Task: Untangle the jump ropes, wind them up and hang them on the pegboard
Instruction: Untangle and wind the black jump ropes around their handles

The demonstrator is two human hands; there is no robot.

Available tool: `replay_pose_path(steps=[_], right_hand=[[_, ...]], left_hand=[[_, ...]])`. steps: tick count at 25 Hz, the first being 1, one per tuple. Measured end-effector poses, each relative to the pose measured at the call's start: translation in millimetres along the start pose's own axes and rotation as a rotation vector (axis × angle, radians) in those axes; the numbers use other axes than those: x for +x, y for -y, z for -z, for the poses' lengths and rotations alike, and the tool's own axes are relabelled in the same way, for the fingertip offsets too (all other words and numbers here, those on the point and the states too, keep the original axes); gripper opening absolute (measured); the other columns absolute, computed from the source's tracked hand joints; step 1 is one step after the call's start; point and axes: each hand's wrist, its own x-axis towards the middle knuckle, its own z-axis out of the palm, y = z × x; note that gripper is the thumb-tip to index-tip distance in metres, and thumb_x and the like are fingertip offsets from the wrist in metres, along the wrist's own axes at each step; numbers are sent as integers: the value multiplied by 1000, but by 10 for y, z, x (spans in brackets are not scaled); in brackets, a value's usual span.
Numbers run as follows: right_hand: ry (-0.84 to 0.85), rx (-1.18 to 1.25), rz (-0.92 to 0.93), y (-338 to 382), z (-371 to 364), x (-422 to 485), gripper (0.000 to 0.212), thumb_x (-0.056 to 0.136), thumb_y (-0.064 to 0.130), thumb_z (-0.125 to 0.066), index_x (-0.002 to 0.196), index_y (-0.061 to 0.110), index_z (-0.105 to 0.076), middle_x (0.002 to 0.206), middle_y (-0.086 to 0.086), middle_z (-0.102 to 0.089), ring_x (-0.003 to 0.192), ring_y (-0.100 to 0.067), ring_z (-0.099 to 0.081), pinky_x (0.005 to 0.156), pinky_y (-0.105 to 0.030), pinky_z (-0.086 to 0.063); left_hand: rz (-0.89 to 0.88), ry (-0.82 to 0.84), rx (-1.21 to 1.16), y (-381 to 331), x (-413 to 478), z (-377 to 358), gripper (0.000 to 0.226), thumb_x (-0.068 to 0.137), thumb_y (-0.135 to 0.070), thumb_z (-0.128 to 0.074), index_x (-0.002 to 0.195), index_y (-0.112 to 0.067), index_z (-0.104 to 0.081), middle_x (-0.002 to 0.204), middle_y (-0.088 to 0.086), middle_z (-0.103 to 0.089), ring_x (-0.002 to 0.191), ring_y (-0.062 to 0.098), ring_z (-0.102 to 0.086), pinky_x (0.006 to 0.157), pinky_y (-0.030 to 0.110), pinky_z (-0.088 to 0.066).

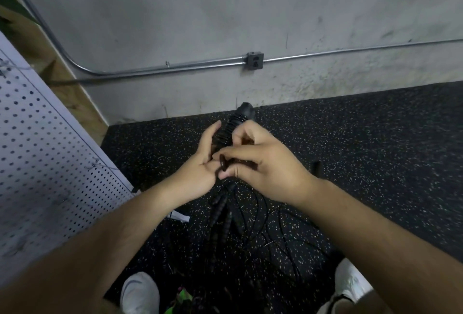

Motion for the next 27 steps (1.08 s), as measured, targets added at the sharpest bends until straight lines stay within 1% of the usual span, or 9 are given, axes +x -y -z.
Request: replay_pose_path(steps=[3, 5, 9, 11, 13, 17, 20, 22, 27], right_hand=[[-156, 344, -211, 123, 61, -43, 32, 88, 14, -76, 119, 8, -73, 111, -3, -73, 107, -17, -69, 99, -39, -54], [-223, 448, -320, 180, 161, -52, 35, 88, 14, -76, 122, 16, -70, 96, -1, -78, 96, -17, -73, 96, -45, -54], [-283, 469, -390, 243, 333, -43, 10, 85, 13, -78, 91, 19, -73, 80, -3, -76, 74, -15, -72, 69, -23, -53], [-237, 391, -404, 259, 371, -35, 6, 84, 14, -80, 83, 16, -75, 76, 5, -74, 72, -7, -69, 68, -18, -51], [-178, 161, -330, 265, 399, -40, 5, 84, 17, -81, 85, 14, -77, 81, 14, -73, 79, -2, -69, 72, -19, -52], [-110, -145, -60, 257, 378, -88, 11, 88, 1, -74, 97, 6, -78, 95, 0, -72, 87, -7, -67, 82, -13, -54], [-58, -297, 42, 271, 348, -110, 24, 87, -9, -69, 107, 3, -76, 100, -5, -71, 88, -18, -69, 81, -27, -60], [-52, -318, 31, 311, 354, -140, 16, 90, 0, -69, 103, 5, -77, 99, -2, -70, 87, -18, -68, 75, -34, -61], [-70, -205, -185, 346, 363, -154, 11, 93, 14, -72, 101, 14, -79, 98, 10, -69, 88, -4, -64, 80, -22, -55]], left_hand=[[25, -90, -450, -140, -37, -72, 54, 107, -25, -47, 140, -66, -36, 145, -10, -56, 131, 21, -56, 109, 59, -43], [7, -102, -615, -214, -81, -60, 51, 109, -18, -40, 140, -58, -44, 130, -9, -68, 119, 26, -66, 103, 59, -49], [12, -56, -691, -298, -202, -50, 43, 109, -13, -34, 134, -43, -53, 123, 13, -71, 109, 46, -68, 99, 60, -51], [31, -90, -717, -326, -257, -72, 44, 105, -7, -35, 123, -39, -58, 123, 15, -70, 110, 46, -67, 95, 65, -52], [28, -132, -737, -353, -295, -65, 45, 98, 1, -39, 112, -36, -61, 122, 13, -70, 109, 40, -68, 92, 72, -49], [-40, -142, -732, -434, -267, 92, 52, 74, 6, -50, 107, -34, -56, 113, 16, -69, 105, 37, -62, 98, 81, -34], [-83, -146, -717, -447, -219, 159, 60, 69, 11, -52, 111, -32, -50, 107, 13, -70, 102, 34, -66, 100, 78, -37], [-113, -124, -736, -404, -201, 155, 63, 71, 13, -54, 114, -33, -49, 108, 13, -70, 102, 33, -67, 98, 73, -42], [-140, -11, -754, -291, -128, 151, 63, 75, 14, -54, 118, -32, -47, 108, 10, -70, 101, 29, -67, 81, 46, -57]])
